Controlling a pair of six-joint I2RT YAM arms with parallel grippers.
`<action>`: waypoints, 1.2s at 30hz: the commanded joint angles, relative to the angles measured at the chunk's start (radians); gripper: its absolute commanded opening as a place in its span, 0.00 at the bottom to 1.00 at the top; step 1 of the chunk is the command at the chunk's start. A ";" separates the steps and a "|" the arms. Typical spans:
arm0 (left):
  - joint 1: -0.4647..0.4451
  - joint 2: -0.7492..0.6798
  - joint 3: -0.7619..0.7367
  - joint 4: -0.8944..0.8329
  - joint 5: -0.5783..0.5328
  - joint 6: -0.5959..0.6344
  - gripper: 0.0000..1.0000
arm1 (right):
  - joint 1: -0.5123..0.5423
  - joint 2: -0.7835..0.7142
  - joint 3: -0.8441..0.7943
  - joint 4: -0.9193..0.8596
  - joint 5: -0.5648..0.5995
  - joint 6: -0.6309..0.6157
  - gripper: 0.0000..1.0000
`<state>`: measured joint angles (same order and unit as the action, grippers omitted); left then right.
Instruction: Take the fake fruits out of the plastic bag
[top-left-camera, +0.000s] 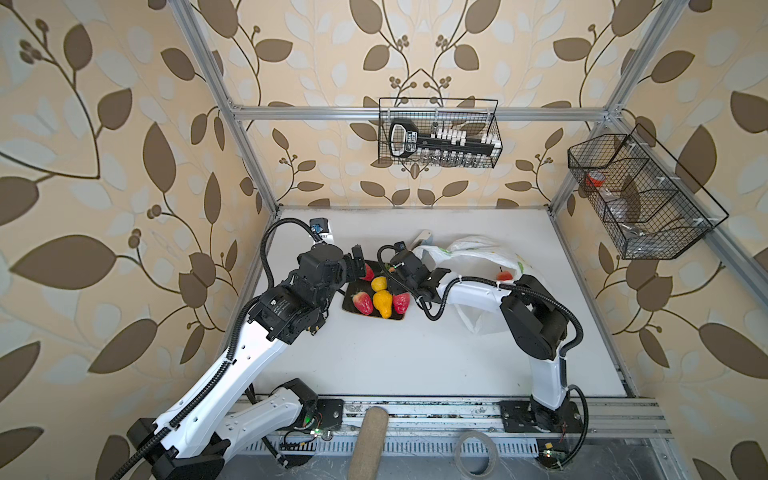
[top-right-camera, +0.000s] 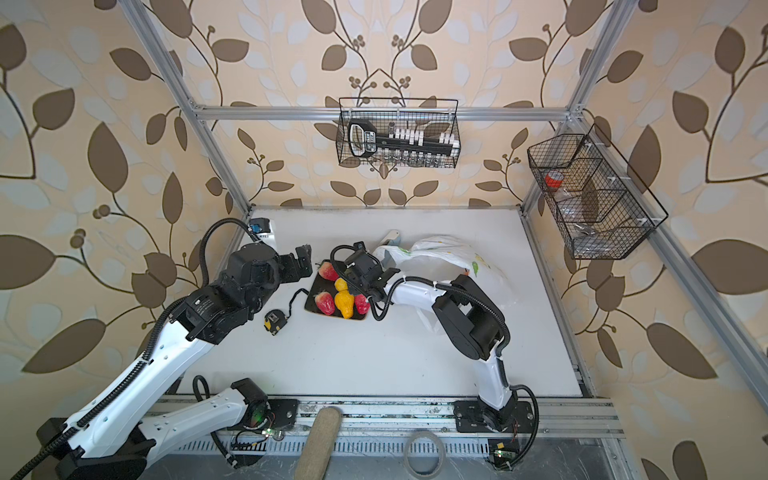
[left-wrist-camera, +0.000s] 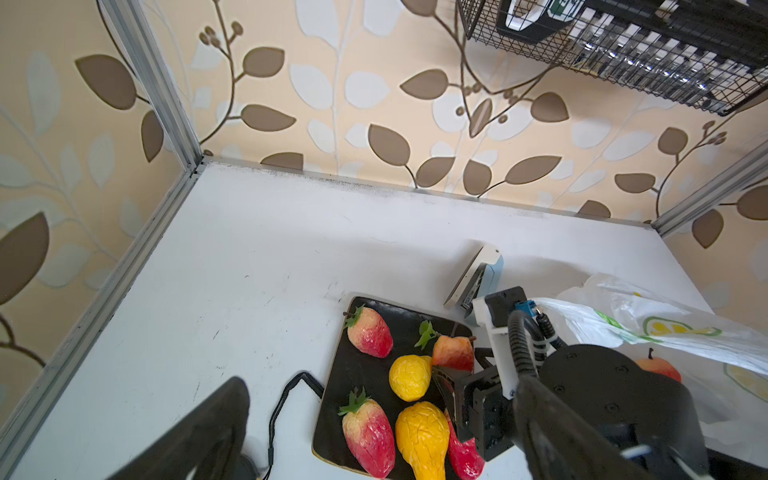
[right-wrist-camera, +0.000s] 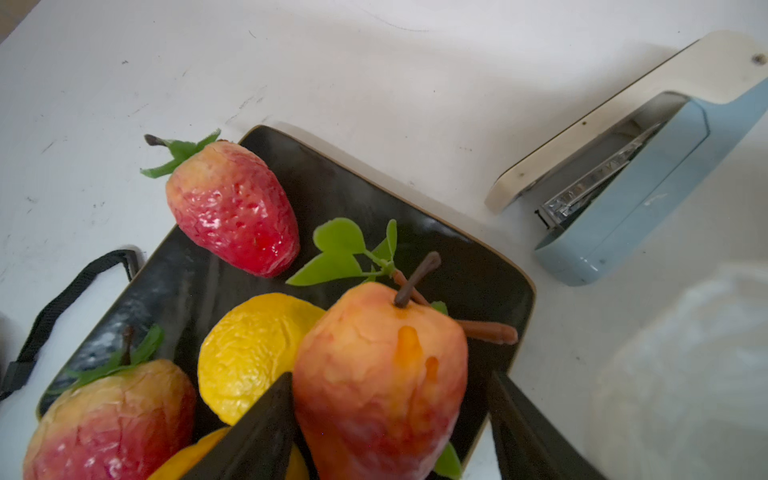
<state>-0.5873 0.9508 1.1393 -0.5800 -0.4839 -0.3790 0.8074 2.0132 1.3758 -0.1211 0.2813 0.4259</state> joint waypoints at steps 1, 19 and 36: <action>0.006 -0.004 0.005 0.005 -0.027 -0.026 0.98 | 0.001 -0.040 0.017 -0.001 0.011 -0.001 0.75; 0.007 0.079 0.003 0.065 0.132 0.023 0.98 | 0.021 -0.614 -0.371 0.057 -0.168 -0.081 0.66; 0.008 0.533 -0.059 0.461 0.561 0.380 0.88 | 0.019 -0.809 -0.625 -0.157 0.210 0.253 0.48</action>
<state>-0.5854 1.4403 1.0641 -0.2333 0.0319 -0.1246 0.8265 1.2201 0.7670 -0.2470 0.4370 0.6205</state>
